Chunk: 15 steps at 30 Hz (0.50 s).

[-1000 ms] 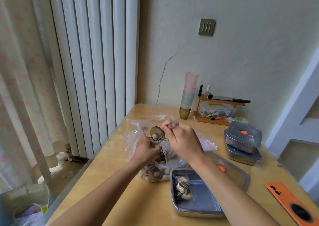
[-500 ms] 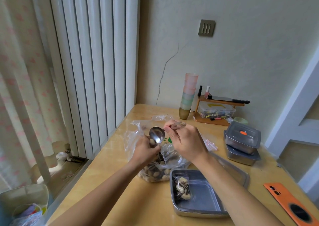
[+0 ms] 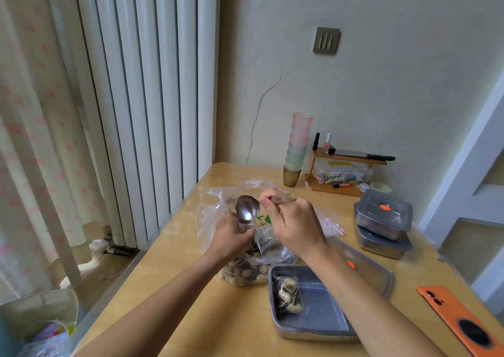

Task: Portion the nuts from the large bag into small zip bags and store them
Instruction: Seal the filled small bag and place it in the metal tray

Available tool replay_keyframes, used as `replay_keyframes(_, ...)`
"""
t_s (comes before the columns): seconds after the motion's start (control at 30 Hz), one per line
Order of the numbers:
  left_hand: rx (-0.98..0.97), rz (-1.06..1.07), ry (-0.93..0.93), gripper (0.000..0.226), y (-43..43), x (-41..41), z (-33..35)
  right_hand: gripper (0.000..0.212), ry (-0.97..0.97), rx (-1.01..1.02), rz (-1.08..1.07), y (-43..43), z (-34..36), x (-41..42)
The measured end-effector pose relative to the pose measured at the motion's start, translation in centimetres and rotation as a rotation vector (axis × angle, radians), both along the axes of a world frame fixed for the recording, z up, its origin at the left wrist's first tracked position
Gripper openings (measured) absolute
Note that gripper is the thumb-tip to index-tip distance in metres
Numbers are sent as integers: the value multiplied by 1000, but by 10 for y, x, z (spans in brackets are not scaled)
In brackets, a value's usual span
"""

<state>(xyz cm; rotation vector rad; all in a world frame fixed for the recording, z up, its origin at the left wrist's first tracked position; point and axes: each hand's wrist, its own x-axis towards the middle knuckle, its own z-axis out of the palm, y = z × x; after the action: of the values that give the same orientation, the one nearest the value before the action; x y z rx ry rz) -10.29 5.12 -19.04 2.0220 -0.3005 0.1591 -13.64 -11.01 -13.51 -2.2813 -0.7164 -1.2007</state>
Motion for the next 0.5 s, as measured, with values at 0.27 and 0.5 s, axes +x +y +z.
replay_keyframes(0.27, 2, -10, -38, 35, 2, 1, -4, 38, 93, 271, -174, -11, -5, 7)
replay_keyframes(0.5, 13, -7, -64, 16, -3, 8, -10, 35, 910, 878, -334, -31, -30, 22)
